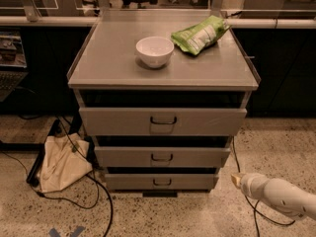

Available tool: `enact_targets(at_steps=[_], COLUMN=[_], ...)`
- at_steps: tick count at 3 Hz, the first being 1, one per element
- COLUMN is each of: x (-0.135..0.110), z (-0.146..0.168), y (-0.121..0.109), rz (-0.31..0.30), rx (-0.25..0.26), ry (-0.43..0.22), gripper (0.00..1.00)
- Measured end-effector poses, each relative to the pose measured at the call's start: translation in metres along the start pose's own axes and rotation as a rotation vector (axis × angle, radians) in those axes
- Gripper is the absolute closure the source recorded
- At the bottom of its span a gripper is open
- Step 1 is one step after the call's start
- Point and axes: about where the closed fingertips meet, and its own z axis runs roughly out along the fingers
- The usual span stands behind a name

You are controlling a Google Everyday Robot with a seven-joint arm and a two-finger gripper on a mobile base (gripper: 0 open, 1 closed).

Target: Open bottom drawer

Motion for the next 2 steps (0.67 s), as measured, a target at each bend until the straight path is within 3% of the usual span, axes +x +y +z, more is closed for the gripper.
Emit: enact_targets(at_steps=[1,2], x=[0.007,0.025], z=[0.008,0.038], y=[0.001,0.006], rz=[0.045,0.149], rx=[0.018,0.029], ry=[-0.035,-0.089], gripper=[1.00,1.00])
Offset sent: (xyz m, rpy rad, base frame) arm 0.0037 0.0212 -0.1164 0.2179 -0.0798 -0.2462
